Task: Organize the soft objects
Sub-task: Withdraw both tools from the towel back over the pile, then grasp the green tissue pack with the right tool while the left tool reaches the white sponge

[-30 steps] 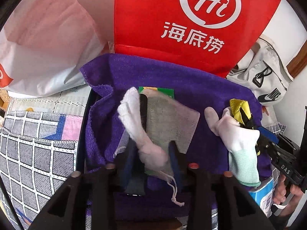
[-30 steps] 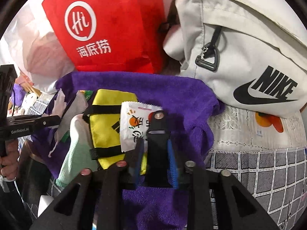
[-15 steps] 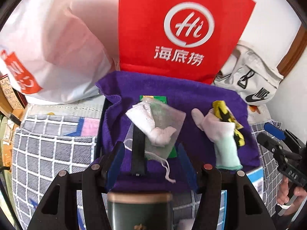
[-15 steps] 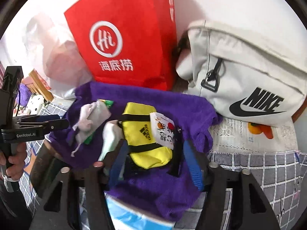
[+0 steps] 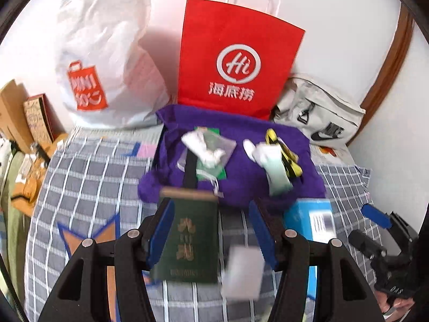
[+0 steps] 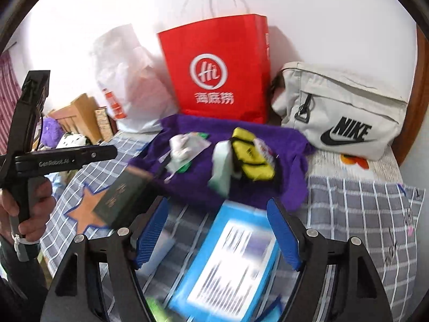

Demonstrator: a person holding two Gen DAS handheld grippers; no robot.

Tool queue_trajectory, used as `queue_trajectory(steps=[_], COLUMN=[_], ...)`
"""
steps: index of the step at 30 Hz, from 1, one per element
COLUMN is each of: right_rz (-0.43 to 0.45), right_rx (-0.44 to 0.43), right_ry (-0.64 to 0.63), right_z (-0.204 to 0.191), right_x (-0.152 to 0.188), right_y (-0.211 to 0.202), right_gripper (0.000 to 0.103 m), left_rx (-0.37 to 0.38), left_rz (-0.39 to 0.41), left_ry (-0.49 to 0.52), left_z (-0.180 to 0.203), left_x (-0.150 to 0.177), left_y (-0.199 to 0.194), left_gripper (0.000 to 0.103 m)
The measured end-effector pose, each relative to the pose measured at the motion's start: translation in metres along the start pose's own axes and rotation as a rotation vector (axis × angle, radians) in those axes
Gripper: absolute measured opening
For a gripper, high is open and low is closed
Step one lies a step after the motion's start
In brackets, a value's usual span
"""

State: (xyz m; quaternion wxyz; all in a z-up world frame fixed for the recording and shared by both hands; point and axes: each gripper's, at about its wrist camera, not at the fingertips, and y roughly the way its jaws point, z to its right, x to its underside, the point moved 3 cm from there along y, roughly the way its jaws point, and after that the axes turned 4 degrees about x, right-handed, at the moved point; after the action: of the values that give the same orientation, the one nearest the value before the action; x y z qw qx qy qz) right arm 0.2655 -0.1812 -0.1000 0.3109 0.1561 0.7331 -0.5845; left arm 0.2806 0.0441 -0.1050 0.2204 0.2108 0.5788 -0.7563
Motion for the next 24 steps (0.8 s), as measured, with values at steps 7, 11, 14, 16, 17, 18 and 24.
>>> queue_trajectory(steps=[7, 11, 14, 16, 17, 18, 24], right_rz=[-0.053, -0.066, -0.042, -0.04, -0.041, -0.044, -0.054], right_rx=[-0.068, -0.078, -0.101, -0.107, -0.103, -0.098, -0.089], right_ry=[-0.021, -0.081, -0.1, -0.104, -0.113, -0.123, -0.193], right_z=[-0.027, -0.044, -0.051, -0.054, -0.056, -0.058, -0.07], right_x=[0.056, 0.089, 0.105, 0.116, 0.12, 0.124, 0.14], right_y=[-0.022, -0.027, -0.032, -0.029, -0.027, -0.024, -0.005], right_gripper=[0.076, 0.076, 0.078, 0.085, 0.085, 0.085, 0.085], left_rx=[0.016, 0.028, 0.019, 0.007, -0.004, -0.008, -0.028], left_rz=[-0.016, -0.033, -0.034, -0.034, -0.039, -0.044, -0.088], left_ry=[-0.009, -0.024, -0.028, -0.032, -0.034, -0.038, -0.054], left_z=[0.007, 0.005, 0.001, -0.003, -0.005, -0.007, -0.017], left_x=[0.047, 0.074, 0.091, 0.102, 0.108, 0.113, 0.134], left_y=[-0.017, -0.019, -0.02, -0.019, -0.017, -0.015, -0.006], left_gripper=[0.056, 0.056, 0.056, 0.056, 0.056, 0.056, 0.056])
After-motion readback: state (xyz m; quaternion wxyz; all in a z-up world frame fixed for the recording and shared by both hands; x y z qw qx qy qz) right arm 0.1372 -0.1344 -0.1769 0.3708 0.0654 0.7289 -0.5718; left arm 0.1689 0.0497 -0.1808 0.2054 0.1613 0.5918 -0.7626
